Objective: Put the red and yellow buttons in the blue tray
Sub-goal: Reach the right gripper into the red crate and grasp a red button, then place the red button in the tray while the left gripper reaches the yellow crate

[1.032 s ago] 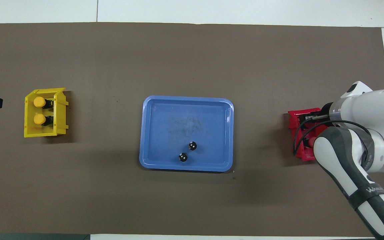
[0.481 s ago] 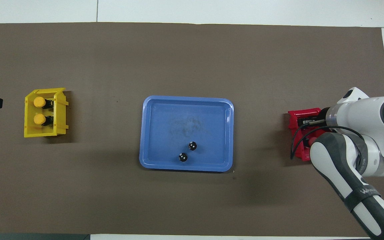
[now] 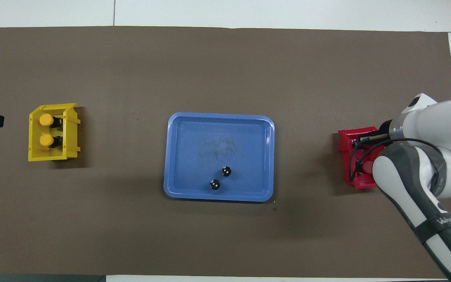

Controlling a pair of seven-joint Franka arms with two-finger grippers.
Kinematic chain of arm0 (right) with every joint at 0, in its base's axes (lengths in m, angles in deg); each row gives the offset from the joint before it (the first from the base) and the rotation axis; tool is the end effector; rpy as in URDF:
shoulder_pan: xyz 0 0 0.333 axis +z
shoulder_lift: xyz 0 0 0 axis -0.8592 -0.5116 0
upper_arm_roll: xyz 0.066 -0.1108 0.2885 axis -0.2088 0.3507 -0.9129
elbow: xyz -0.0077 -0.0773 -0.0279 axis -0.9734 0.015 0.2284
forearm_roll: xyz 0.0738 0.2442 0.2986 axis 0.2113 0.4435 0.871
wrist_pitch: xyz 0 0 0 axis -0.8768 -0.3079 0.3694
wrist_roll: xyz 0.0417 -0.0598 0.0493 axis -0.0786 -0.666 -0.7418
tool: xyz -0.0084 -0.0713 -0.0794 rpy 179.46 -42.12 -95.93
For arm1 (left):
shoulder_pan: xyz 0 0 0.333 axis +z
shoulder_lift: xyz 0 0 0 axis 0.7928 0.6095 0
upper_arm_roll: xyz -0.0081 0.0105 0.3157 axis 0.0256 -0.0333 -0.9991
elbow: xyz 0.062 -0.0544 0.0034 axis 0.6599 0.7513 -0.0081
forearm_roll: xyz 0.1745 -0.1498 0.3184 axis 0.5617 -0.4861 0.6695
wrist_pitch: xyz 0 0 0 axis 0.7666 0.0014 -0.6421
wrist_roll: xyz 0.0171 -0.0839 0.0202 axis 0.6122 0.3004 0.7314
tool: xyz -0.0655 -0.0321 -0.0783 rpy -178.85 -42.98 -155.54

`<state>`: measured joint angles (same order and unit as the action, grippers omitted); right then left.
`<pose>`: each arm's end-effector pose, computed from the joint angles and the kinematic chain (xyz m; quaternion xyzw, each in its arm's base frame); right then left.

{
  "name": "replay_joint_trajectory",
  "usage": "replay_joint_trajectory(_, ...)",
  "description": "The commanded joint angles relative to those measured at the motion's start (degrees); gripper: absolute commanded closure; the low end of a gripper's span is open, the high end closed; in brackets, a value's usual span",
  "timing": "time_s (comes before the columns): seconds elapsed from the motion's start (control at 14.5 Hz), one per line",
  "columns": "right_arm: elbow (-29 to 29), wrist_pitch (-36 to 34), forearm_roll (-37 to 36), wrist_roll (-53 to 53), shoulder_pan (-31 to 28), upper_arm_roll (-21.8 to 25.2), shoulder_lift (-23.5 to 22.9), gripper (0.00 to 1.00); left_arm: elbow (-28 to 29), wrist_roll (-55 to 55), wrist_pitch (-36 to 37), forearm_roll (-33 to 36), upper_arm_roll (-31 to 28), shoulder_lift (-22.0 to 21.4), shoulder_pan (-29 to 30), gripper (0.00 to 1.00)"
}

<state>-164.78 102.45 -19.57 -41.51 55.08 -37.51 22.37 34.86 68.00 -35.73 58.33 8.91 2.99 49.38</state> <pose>0.5535 -0.0053 0.4204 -0.9979 -0.0635 0.0036 0.0125 0.5438 -0.0096 0.6466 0.9988 -0.0390 -0.0302 0.0080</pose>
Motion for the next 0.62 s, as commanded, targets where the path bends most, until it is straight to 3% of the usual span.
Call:
replay_joint_trajectory(0.0,17.68,-11.76,0.01,2.33,4.47,-0.48,-6.88,0.73,2.18,0.58,-1.11,1.21,0.05,-1.73,-0.10,0.00)
replay_joint_trajectory(0.21,24.75,-12.42,-2.45,19.17,16.24,-0.48,-10.49,0.73,2.61,0.49,-0.24,1.21,-0.04,-1.91,0.25,0.00)
replay_joint_trajectory(0.48,23.88,-4.86,-2.36,36.34,26.20,-0.57,-12.69,0.73,5.32,-0.03,-1.98,1.39,-0.21,-3.13,2.09,0.00)
replay_joint_trajectory(0.55,23.53,-2.84,-2.36,38.81,27.95,-0.57,-13.57,0.73,10.56,-0.21,-7.30,1.39,-0.21,-5.40,2.97,0.00)
